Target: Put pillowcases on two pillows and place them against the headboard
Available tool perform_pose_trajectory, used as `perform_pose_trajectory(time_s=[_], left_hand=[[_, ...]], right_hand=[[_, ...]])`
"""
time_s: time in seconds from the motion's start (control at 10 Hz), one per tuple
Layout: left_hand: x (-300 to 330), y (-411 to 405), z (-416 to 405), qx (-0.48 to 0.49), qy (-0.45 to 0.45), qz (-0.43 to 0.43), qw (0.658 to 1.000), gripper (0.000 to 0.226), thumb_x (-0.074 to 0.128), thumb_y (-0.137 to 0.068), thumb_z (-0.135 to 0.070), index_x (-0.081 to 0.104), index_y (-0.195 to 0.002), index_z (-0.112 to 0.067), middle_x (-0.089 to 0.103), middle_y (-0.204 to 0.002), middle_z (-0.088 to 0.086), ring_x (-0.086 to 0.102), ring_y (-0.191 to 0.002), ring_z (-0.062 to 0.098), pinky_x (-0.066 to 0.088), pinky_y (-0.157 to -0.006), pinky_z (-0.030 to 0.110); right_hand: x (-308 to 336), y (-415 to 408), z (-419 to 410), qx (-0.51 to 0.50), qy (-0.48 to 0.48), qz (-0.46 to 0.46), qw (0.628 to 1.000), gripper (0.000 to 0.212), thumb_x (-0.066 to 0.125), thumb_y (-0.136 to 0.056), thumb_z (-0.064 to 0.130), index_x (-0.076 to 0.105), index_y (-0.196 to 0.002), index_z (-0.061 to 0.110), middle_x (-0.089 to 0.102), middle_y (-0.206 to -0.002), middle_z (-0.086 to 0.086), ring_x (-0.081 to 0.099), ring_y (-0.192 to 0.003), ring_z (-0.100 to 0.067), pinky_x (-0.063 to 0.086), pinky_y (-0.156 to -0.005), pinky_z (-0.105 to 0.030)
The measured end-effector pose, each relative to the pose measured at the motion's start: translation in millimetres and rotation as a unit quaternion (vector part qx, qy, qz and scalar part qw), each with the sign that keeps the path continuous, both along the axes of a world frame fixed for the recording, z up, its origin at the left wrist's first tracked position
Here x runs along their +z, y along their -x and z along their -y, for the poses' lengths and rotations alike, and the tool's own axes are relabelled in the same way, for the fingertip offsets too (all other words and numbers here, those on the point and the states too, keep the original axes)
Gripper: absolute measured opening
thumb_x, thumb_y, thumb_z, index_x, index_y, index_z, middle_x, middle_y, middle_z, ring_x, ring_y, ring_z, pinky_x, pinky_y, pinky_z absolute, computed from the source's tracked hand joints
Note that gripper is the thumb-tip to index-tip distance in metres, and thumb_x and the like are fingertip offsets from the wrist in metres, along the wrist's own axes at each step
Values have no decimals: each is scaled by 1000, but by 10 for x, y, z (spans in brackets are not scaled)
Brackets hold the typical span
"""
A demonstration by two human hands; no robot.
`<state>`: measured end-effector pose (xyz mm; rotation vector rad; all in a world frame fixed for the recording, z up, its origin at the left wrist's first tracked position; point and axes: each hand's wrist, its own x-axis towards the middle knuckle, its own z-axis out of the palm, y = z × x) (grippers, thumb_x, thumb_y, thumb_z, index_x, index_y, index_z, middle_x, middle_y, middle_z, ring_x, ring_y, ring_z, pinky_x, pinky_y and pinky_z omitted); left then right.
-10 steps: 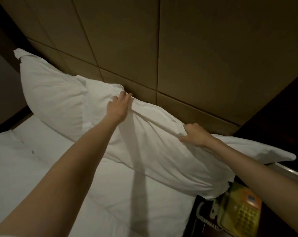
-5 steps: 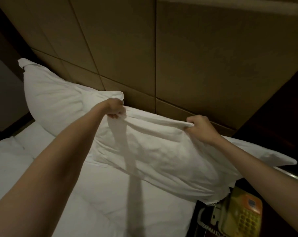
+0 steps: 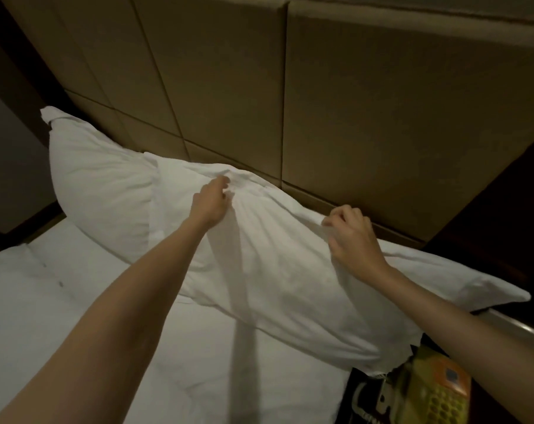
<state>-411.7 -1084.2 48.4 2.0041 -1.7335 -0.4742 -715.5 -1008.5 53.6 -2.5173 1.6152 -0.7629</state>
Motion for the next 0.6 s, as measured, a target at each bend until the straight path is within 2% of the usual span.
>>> perform_pose_trajectory(time_s=[0.1,0.2,0.3,0.4,0.5,0.6], left_hand=[[-70,-85,-90,-82,-81,178,977,37,35,-97,-26,49,-132,-22,47,-144,5,42,-128,30,32,-101,48],[-52,-101,-141,-98,-115,223,963,42,36,-94,-21,45,-135,-25,38,-151,3,35,-134,29,29,-104,50],[22,-106,-219,-59,-117,227,965,40,40,-93,-20,48,-132,-23,41,-148,6,38,-132,30,32,-103,49],[93,-153,-349,11,-91,162,983,38,39,-95,-22,50,-131,-16,50,-137,12,48,-121,33,39,-97,46],[256,-215,-541,57,-105,62,991,36,41,-94,-22,54,-127,-13,58,-127,16,55,-112,34,45,-93,43],[352,-274,-710,66,-104,1,992,31,43,-91,-18,62,-115,-13,65,-116,16,62,-101,34,51,-91,46]], right_hand=[[-175,-27,34,13,-75,-132,988,30,46,-91,10,56,-119,10,55,-120,-8,50,-105,-25,36,-86,-34],[-249,-43,109,6,-121,-225,967,33,43,-91,8,52,-123,12,53,-126,-7,49,-111,-25,37,-88,-33],[-181,-98,185,-2,-103,-199,975,23,48,-88,5,57,-108,12,57,-114,-7,51,-101,-25,36,-79,-31],[-96,-155,238,15,-84,-168,982,17,50,-89,7,59,-102,15,59,-108,-4,50,-97,-23,36,-79,-31],[39,-225,248,30,-79,-107,991,18,51,-91,12,62,-106,13,61,-108,-3,52,-102,-23,38,-86,-34],[165,-315,227,38,-115,-19,992,17,53,-86,5,66,-97,9,65,-100,-6,58,-93,-25,46,-79,-37]])
